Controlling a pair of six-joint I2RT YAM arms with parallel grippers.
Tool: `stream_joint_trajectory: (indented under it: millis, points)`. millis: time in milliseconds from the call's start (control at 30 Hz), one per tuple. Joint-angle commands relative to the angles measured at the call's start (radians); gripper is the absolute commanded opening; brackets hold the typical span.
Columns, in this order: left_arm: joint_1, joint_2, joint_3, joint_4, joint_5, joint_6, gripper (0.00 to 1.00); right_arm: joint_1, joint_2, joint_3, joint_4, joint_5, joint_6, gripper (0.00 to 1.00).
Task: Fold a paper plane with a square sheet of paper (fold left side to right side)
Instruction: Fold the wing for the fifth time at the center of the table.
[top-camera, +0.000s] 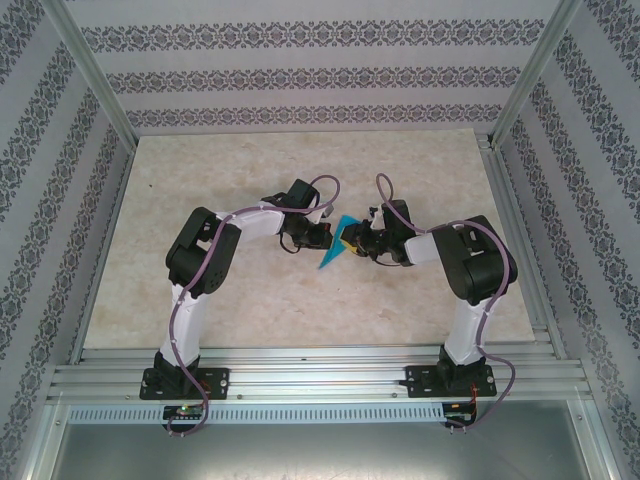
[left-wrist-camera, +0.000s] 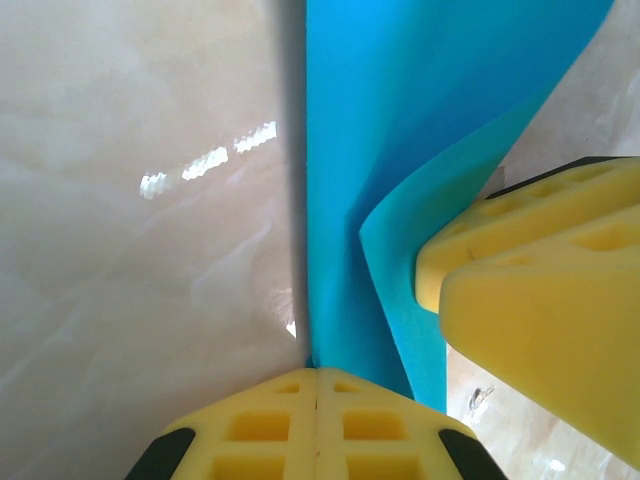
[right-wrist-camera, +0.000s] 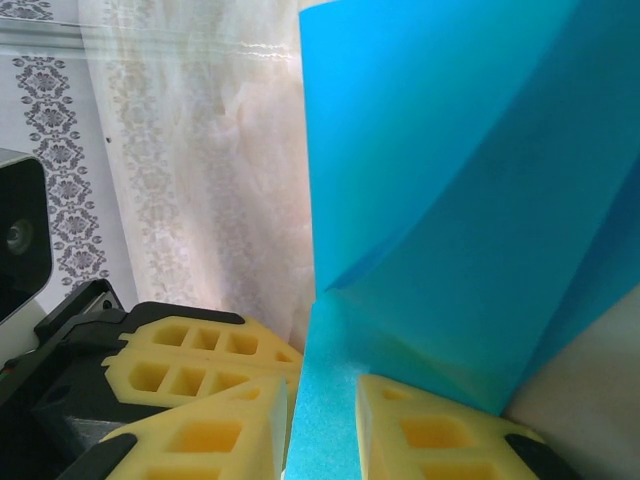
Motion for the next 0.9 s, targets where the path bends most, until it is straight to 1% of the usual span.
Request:
stream_joint_trajectory:
  millis: [0,533,700,867]
  points:
    - [-0.054,0.072,-0.011,0.028,0.009,0.02,0.04,0.012,0.02,0.027,0.004,0.021,-0.027,0.26]
    - [-0.059,0.08,-0.001,0.024,0.008,0.024,0.03,0.021,0.033,0.057,-0.028,0.026,-0.039,0.26]
    - [-0.06,0.074,-0.004,0.024,-0.001,0.026,0.03,0.026,0.034,0.078,-0.14,0.052,-0.076,0.26]
    - [-0.057,0.054,-0.021,0.036,-0.013,0.023,0.04,0.041,0.033,0.111,-0.301,0.098,-0.145,0.27]
